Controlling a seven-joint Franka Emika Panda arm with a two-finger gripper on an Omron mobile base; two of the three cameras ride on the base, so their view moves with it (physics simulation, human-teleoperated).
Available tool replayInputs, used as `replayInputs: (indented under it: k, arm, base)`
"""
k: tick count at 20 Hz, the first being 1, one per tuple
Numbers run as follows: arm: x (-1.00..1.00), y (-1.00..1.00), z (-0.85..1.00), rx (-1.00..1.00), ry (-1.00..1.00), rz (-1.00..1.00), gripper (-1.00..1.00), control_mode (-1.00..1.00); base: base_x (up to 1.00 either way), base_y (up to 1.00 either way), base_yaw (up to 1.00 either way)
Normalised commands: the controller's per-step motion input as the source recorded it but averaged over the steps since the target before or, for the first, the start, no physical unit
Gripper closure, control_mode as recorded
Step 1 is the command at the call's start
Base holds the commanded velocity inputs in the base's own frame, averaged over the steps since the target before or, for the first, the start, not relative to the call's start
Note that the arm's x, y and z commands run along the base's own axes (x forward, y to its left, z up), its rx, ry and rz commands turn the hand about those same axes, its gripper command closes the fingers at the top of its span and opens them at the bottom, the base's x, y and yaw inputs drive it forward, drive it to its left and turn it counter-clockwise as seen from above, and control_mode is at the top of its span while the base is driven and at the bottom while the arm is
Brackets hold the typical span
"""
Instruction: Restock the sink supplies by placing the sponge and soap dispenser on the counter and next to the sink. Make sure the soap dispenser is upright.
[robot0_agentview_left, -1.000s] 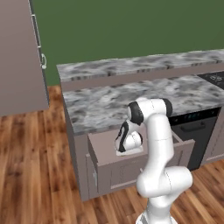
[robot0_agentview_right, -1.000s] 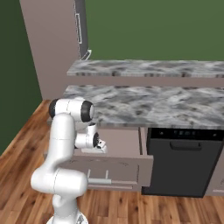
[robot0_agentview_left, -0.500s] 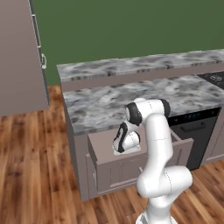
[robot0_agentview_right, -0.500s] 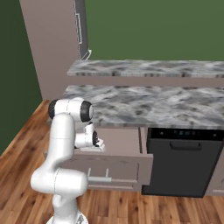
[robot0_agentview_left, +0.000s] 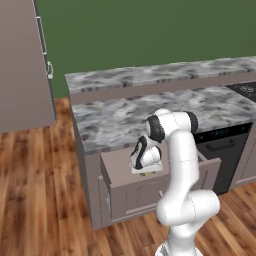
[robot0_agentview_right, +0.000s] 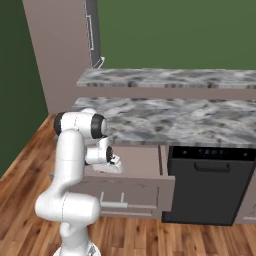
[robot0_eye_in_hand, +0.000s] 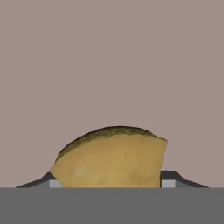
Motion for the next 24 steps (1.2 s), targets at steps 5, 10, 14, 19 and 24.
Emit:
replayInputs:
  k: [5,10,14,19,24]
  arm:
    - [-0.2,-0.06,0.98,0.0,-0.04,0.0,1.0,-1.0]
    - [-0.18,0.0,1.0,0.0,-0.02,0.0,1.0,-1.0]
    - [-0.29,-0.03,1.0,0.0,-0.03,0.0,1.0,-1.0]
    - [-0.3,-0.05,1.0,0.0,-0.04,0.0,1.0,-1.0]
    - [-0.31,-0.11,1.0,0.0,-0.06,-0.03,1.0,-1.0]
  base:
    - [0.0,0.0,0.0]
    - [0.0,0.0,0.0]
    - [0.0,0.0,0.0]
    - [0.0,0.0,0.0]
    - [0.0,0.0,0.0]
